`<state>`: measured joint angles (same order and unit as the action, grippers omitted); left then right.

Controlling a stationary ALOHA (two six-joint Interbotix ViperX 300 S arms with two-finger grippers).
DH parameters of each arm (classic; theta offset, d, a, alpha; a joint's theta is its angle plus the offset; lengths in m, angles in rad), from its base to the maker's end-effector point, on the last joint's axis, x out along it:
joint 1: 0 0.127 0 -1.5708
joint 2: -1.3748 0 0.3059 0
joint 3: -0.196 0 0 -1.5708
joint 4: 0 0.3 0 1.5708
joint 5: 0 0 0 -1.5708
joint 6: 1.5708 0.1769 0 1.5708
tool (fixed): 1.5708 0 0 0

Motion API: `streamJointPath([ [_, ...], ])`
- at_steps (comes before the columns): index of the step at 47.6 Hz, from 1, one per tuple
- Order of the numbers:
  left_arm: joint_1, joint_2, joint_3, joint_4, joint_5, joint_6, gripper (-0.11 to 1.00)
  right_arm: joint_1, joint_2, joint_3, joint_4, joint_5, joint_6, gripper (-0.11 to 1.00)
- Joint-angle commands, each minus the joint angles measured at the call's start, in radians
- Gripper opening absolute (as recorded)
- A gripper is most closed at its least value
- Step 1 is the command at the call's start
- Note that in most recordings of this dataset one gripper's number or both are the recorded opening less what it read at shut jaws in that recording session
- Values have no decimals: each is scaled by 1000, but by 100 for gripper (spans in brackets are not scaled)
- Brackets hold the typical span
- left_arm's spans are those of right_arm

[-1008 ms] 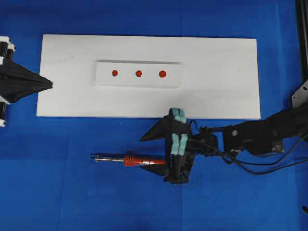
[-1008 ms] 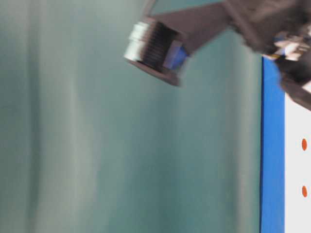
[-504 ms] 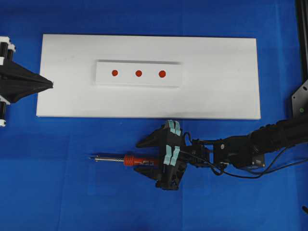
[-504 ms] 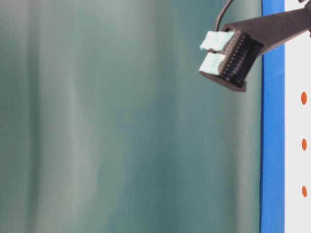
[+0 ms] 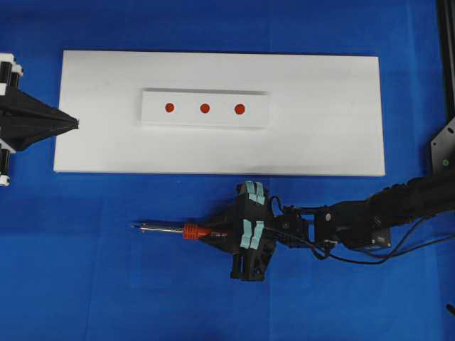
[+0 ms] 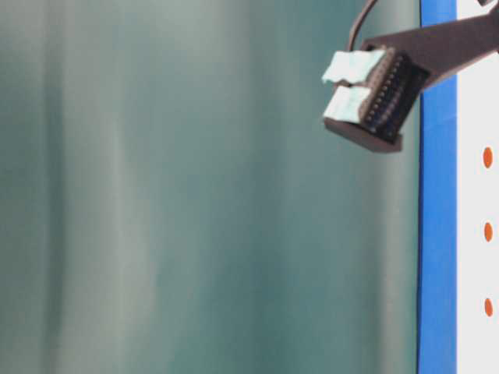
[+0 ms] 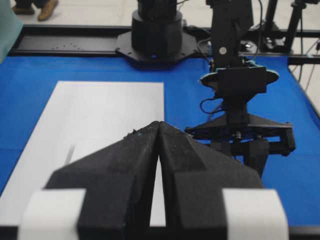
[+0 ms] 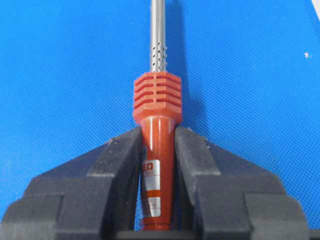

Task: Touch the tip of the soldering iron to the mark.
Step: 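Close the right gripper on the red handle and lift the iron, then carry the iron with the right gripper over the white strip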

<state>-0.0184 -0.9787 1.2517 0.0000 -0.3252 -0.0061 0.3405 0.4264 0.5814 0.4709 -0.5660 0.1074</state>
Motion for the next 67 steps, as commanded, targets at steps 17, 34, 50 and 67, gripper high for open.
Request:
streamJointPath([
  [17, 3, 5, -11, 2, -11, 2, 0, -12, -210, -5, -3, 178, -91, 6],
  [34, 3, 3, -11, 2, -11, 0, 0, -58, -456, -3, -3, 413, -209, 6],
  [50, 3, 3, -9, 3, -9, 0, 0, -64, -489, -6, -21, 446, -216, 6],
  [67, 3, 3, -9, 2, -9, 0, 0, -222, -497, -9, -179, 560, -219, 6],
])
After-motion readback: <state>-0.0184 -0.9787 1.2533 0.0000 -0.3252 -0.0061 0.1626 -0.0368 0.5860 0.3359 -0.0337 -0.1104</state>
